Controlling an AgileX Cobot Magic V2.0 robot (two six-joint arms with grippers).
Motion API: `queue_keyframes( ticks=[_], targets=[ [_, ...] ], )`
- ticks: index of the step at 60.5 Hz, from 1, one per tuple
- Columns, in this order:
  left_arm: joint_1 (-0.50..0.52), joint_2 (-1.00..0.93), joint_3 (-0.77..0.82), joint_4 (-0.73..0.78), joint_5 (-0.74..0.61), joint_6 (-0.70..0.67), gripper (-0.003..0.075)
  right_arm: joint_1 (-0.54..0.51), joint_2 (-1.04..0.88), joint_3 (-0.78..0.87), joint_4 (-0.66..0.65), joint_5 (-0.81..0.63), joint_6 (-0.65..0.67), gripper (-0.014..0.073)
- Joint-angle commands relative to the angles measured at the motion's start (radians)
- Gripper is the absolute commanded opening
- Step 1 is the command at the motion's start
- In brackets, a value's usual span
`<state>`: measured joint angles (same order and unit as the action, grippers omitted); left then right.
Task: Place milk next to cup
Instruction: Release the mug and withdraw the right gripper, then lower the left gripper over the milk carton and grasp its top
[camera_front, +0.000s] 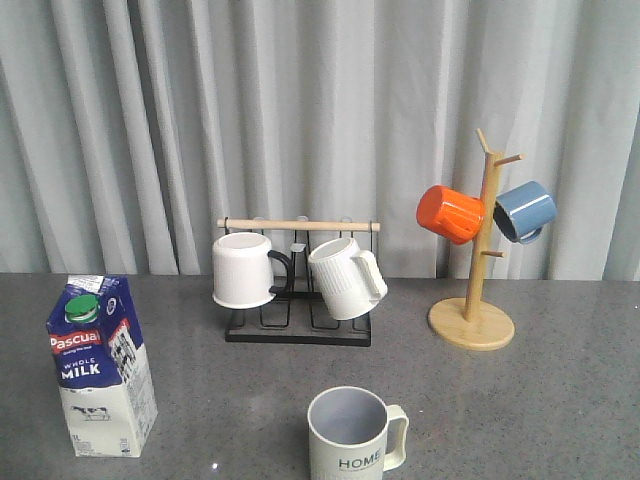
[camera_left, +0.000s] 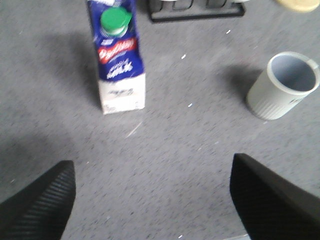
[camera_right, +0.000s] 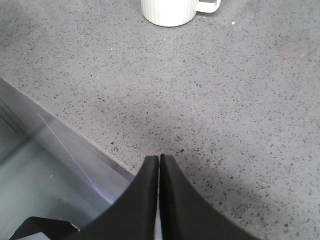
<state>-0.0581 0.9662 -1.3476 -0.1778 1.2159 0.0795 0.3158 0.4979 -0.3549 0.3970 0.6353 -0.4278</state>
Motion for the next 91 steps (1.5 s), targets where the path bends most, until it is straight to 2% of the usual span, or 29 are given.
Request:
queue_keyframes(
  ticks=[1, 18, 31, 39, 51, 91],
  targets=[
    [-0.004, 0.001, -0.043, -0.06, -0.047, 0.004, 0.0578, 0.0, 0.003, -0.028, 0.021, -0.063, 0.001, -0.0006],
    [-0.004, 0.069, -0.071, -0.055, -0.039, -0.063, 0.0542, 0.0, 0.003, -0.028, 0.021, -0.063, 0.001, -0.0006],
    [-0.004, 0.234, -0.245, -0.04, -0.001, -0.079, 0.0541, 0.0, 0.003, -0.028, 0.021, -0.06, 0.001, -0.0006],
    [-0.004, 0.342, -0.349, 0.022, 0.029, -0.079, 0.0541, 0.0, 0.003, -0.028, 0.021, -0.051, 0.001, -0.0006],
    [-0.004, 0.468, -0.442, 0.029, 0.024, -0.079, 0.0541, 0.0, 0.003, -0.028, 0.02, -0.042, 0.001, -0.0006],
    [-0.004, 0.674, -0.451, 0.023, -0.082, -0.07, 0.0541, 0.0, 0.003, -0.027, 0.017, -0.041, 0.001, -0.0006]
  ],
)
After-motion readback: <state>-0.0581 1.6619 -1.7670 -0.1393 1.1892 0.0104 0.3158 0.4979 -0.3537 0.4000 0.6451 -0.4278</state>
